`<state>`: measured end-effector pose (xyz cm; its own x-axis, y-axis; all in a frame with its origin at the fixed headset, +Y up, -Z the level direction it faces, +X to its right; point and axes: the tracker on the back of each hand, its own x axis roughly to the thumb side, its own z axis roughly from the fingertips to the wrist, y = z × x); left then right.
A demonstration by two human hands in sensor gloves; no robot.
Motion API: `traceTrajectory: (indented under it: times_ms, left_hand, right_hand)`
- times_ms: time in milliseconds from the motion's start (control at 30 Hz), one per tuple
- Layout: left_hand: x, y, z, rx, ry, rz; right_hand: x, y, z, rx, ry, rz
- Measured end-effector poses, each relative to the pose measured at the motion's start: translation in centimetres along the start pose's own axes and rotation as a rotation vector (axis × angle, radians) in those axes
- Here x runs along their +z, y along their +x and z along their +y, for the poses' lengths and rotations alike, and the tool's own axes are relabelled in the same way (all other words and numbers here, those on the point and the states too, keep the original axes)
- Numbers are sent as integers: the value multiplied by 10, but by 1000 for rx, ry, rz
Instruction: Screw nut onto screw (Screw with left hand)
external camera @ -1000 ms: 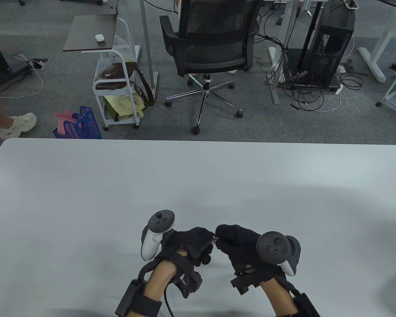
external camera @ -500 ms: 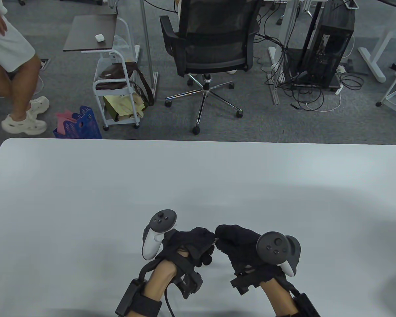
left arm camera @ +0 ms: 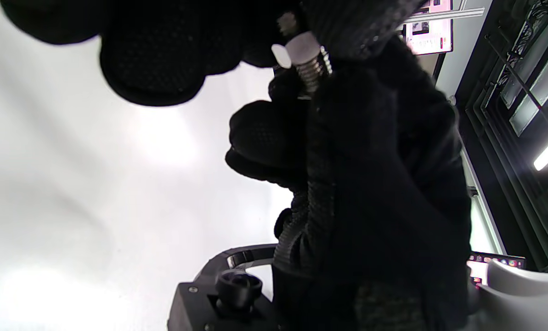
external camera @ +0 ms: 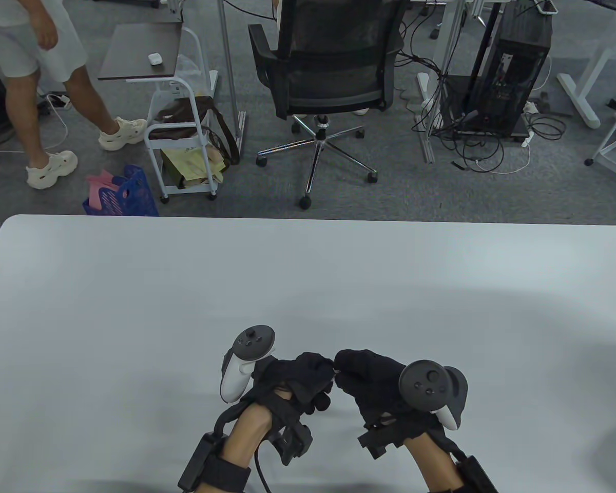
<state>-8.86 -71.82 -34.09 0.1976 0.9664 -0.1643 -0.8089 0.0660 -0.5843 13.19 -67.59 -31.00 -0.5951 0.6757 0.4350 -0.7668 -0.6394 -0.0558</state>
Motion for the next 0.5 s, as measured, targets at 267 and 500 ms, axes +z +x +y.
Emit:
traceTrajectory:
  times_ms: [267,500]
  left_hand:
    - [0,2,-1,-20,23,6]
    - [1,-2,2,-7,55,21]
  right_hand:
    - [0,0,0,5,-5,-3]
    - [0,0,0,1,0,1]
